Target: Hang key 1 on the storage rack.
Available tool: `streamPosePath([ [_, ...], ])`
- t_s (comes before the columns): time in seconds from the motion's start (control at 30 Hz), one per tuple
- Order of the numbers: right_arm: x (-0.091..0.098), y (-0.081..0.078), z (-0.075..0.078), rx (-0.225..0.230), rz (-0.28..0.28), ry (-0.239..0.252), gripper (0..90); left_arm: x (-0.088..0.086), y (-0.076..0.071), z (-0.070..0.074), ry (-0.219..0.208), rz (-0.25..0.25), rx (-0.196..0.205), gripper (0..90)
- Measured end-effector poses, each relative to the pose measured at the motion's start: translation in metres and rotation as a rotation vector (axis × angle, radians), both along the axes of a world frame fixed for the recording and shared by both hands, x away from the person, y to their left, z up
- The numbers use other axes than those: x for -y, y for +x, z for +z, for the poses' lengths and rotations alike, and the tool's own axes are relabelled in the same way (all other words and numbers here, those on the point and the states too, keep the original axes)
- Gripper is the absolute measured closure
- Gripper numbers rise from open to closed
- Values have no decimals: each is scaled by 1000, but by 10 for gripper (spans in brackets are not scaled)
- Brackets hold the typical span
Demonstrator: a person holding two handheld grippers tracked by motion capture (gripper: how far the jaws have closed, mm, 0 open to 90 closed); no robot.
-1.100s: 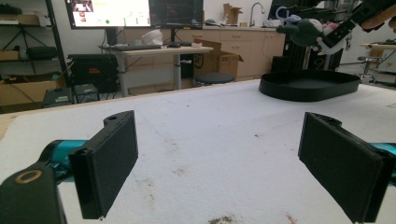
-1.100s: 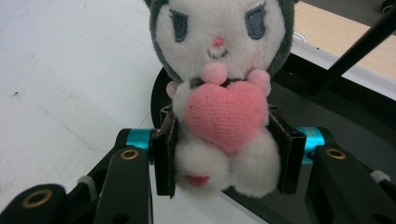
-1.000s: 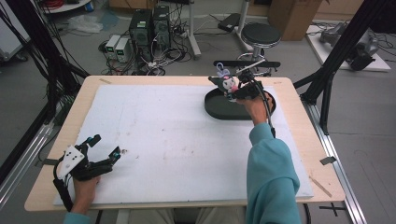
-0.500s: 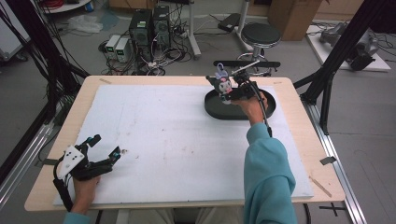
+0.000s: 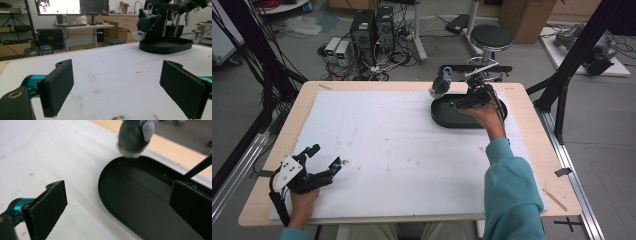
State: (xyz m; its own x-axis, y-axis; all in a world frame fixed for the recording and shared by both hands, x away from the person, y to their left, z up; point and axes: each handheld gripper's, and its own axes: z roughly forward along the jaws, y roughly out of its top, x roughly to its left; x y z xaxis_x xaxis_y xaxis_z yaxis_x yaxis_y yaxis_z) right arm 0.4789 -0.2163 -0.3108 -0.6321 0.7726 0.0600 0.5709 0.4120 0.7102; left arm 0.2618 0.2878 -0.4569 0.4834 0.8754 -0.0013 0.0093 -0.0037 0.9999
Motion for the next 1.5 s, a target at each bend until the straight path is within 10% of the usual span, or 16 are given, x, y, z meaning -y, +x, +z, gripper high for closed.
streamPosePath([
  [0.27,31,-40,14,106,51,103,8,0,0,0,-1,-1,-1,124],
  [0.7,80,-99,-13,274,62,235,8,0,0,0,-4,2,-5,123],
  [0.9,89,-116,-24,395,33,310,8,0,1,0,-5,1,-6,124],
  [1.5,103,-155,-50,535,30,394,7,0,0,0,-7,6,0,124],
])
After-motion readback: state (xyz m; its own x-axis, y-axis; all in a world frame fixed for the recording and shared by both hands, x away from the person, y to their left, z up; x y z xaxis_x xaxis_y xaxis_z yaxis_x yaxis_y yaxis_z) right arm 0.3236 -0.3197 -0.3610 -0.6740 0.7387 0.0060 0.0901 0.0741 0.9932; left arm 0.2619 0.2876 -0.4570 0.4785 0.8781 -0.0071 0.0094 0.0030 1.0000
